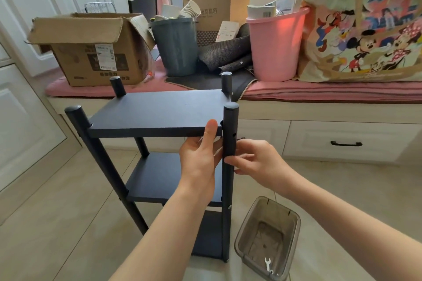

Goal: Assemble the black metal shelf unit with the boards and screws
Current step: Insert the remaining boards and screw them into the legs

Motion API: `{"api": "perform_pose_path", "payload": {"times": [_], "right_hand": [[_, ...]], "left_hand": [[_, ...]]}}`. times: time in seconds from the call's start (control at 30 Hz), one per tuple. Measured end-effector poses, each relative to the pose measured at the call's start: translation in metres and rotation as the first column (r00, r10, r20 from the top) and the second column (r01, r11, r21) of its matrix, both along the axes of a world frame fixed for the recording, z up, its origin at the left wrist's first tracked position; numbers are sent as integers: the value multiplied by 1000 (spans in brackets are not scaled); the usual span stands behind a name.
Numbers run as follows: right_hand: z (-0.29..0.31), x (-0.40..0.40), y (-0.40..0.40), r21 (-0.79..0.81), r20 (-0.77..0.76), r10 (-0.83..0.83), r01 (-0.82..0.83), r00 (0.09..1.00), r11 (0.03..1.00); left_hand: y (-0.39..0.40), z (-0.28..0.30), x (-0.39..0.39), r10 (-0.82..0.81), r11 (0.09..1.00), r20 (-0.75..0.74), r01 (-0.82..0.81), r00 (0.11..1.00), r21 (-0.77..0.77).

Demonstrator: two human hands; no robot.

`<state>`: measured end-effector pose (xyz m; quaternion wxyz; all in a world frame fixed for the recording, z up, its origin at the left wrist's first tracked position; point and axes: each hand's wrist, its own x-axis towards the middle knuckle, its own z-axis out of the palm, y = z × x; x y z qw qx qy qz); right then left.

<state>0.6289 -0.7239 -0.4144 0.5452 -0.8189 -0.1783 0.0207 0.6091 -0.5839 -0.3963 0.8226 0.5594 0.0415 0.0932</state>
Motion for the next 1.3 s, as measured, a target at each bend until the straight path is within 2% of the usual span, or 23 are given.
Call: {"api": "perform_pose_path", "payload": {"times": [0.17,0.33,0.4,0.57,0.7,0.83,0.93,1.07,1.23,1.3], "right_hand": [[-11,9,-22,-130,-25,-41,37,999,991],[-67,11,-54,-431,-223,30,-126,974,894],[-100,9,-62,-492,-287,29,-174,957,853],[-177,-1,-73,-553,-363,-35,-185,931,813],[-238,-19,-67,-599,-445,-48,-257,894,759],[-275,-34,-63,-696,-460,-11,-354,888,625],[-289,-40,-67,-714,-502,19,-427,865,554],[-290,-39,-73,-662,-534,104,-492,839,565],[-282,-32,-89,-670,-586,169,-592,792,448],[-282,-30,-99,-652,-613,176,-620,770,437]], "left_hand": [[-1,2,0,12,1000,-6,-12,1000,-16],[-7,6,0,3,999,8,-2,1000,-51],[-13,7,0,1,998,9,0,1000,-67],[-27,7,0,-14,997,-15,13,1000,-76],[-34,7,-2,-11,997,-15,10,1000,-75],[-35,7,-3,5,998,-15,-7,1000,-67],[-35,5,-5,8,998,-15,-9,1000,-63],[-36,3,-8,-8,999,-10,8,1000,-45],[-43,3,-18,-13,998,-22,12,1000,-56],[-46,2,-22,-24,998,-17,23,1000,-63]]}}
